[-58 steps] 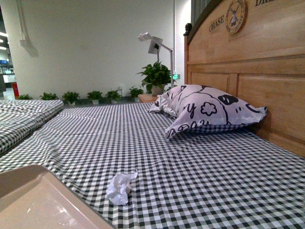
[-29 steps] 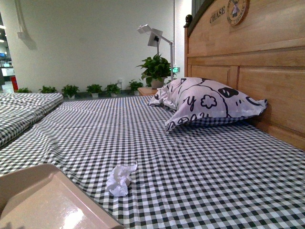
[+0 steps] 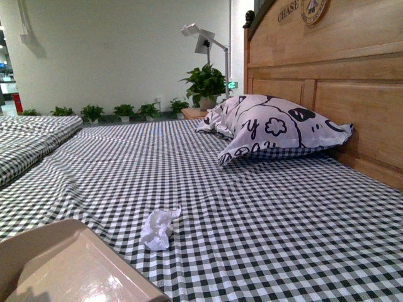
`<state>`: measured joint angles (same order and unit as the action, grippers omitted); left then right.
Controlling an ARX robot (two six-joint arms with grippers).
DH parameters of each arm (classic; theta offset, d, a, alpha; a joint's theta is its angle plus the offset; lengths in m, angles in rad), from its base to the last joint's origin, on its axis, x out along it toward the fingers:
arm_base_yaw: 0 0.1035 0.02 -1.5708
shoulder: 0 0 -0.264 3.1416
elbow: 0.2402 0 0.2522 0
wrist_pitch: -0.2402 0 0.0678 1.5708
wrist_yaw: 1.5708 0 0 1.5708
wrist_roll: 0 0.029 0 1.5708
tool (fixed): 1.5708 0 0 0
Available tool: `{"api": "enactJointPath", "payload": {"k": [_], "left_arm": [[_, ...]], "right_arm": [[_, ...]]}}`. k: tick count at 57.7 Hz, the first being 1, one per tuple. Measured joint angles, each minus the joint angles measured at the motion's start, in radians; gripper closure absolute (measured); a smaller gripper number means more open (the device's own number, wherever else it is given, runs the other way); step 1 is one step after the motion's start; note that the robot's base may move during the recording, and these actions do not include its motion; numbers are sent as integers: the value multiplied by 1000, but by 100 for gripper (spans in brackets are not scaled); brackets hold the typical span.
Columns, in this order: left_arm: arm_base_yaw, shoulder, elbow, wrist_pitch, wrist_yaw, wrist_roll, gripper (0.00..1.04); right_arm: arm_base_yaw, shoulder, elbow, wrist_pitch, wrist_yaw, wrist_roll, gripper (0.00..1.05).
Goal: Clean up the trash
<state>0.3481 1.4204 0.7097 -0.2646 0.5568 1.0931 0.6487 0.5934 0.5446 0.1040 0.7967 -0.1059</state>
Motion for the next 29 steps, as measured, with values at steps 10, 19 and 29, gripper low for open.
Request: {"api": "enactJointPath", "payload": {"k": [10,19,29], "left_arm": [[1,14,0,26,-10,3,78],[1,16,0,27,-10,4,78],[1,16,0,27,-11,4,78]], "right_arm": [[0,0,0,0,0,0,84],[0,0,0,0,0,0,84],[-1,0,0,-2,-3,0,84]]}}
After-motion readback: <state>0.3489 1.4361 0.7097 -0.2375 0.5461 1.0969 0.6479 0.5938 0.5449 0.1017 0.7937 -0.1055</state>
